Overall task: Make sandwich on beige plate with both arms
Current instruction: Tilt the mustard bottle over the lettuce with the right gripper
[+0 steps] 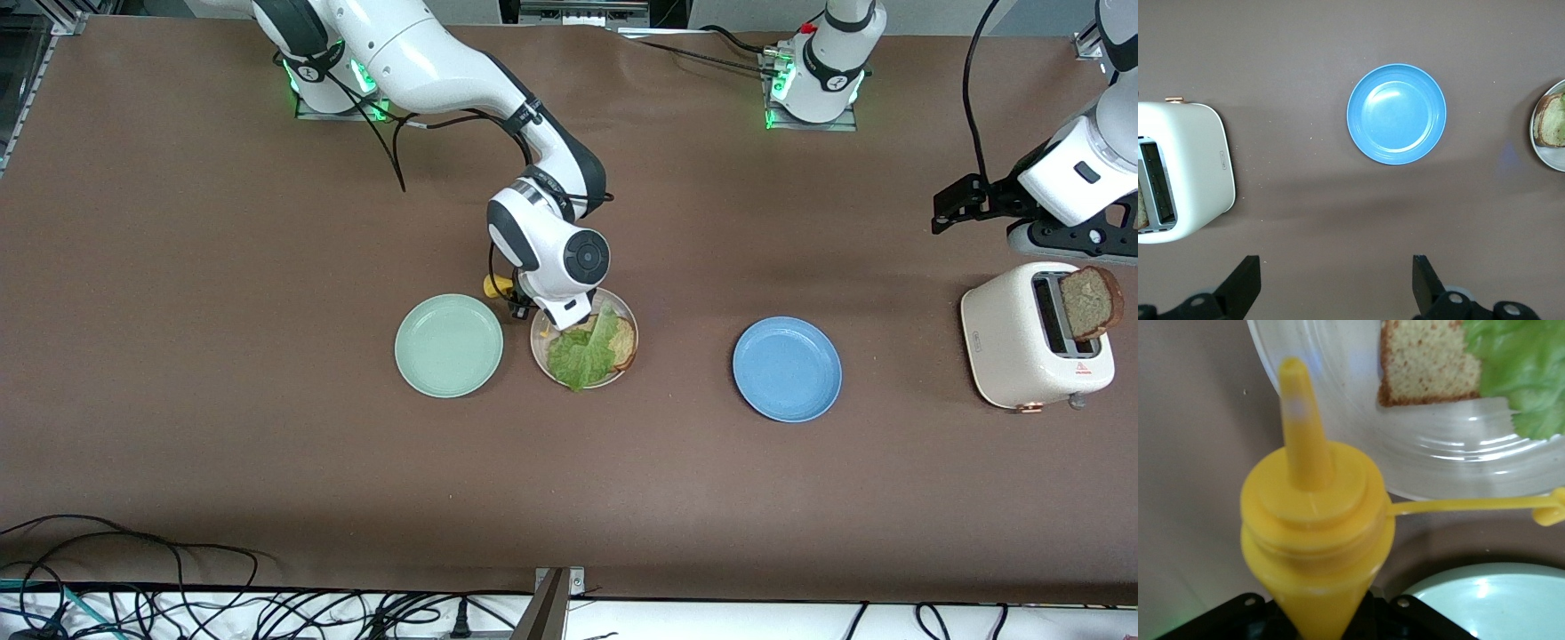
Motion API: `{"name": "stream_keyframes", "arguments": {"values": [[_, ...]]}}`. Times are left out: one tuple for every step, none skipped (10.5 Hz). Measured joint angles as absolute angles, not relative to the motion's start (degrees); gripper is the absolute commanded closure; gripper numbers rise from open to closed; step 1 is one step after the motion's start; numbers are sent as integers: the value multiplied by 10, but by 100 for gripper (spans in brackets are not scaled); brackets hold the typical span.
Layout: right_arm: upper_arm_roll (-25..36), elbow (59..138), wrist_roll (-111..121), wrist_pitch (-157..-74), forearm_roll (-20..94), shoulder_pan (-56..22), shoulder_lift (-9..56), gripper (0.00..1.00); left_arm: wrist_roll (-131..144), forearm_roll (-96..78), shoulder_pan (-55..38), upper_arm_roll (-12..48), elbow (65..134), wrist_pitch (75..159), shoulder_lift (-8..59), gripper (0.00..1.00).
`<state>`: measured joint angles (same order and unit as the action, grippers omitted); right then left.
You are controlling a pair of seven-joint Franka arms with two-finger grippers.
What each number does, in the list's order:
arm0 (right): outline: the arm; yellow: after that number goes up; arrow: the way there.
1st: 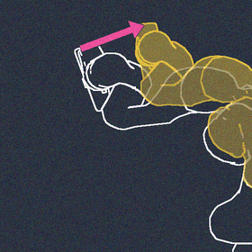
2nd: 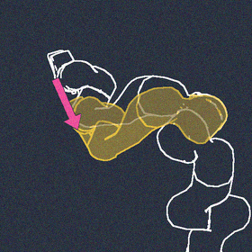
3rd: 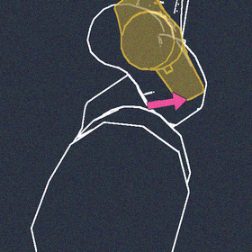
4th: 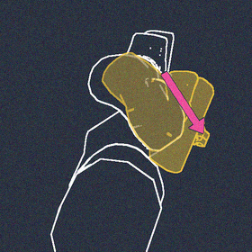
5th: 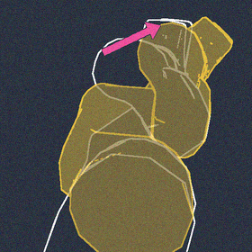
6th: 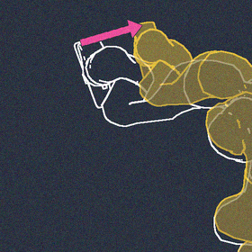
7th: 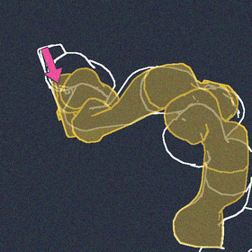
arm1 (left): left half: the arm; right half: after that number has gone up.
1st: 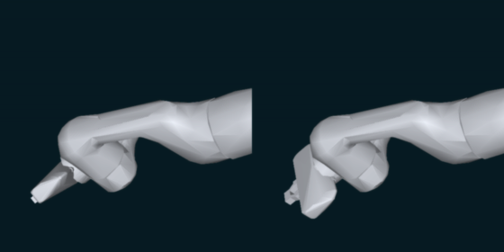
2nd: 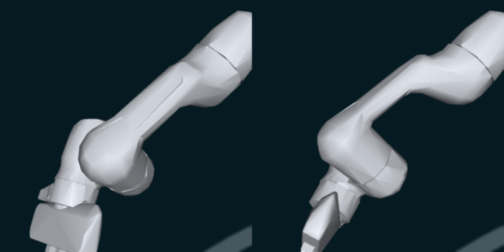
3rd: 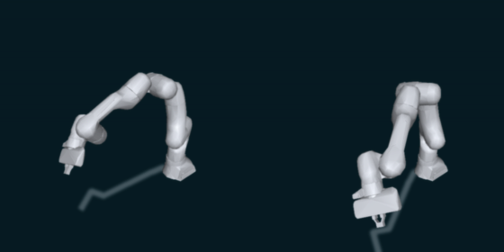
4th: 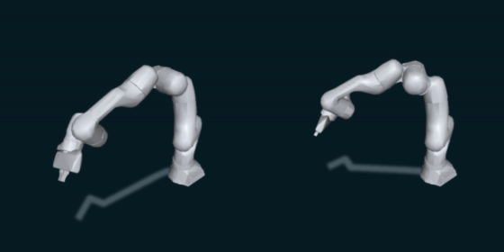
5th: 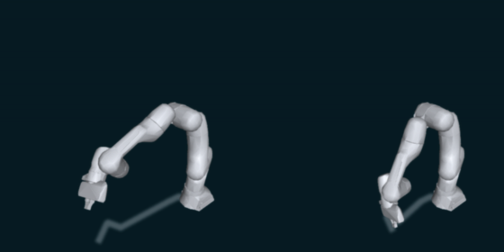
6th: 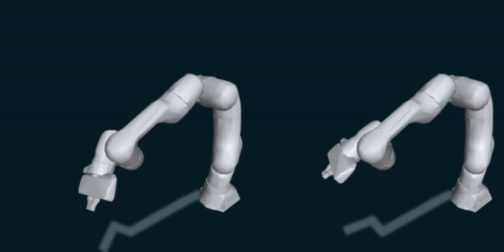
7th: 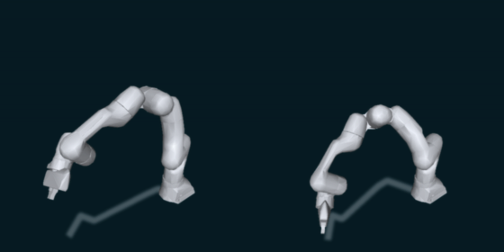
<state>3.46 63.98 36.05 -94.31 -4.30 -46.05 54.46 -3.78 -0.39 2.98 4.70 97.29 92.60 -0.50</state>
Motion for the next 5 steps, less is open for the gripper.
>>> {"name": "stream_keyframes", "arguments": {"values": [[35,635,361,-942,-40,-459,544,100,-38,-4,30,47,973,926,-5,0],[36,629,360,-942,-33,-458,543,100,-38,-4,30,47,973,926,-5,0],[38,624,360,-942,-26,-453,536,100,-38,-4,30,47,973,926,-5,0],[39,625,360,-941,-23,-445,522,100,-38,-4,30,47,973,926,-5,0],[40,630,361,-942,-21,-433,504,100,-38,-4,30,47,973,926,-5,0]]}}
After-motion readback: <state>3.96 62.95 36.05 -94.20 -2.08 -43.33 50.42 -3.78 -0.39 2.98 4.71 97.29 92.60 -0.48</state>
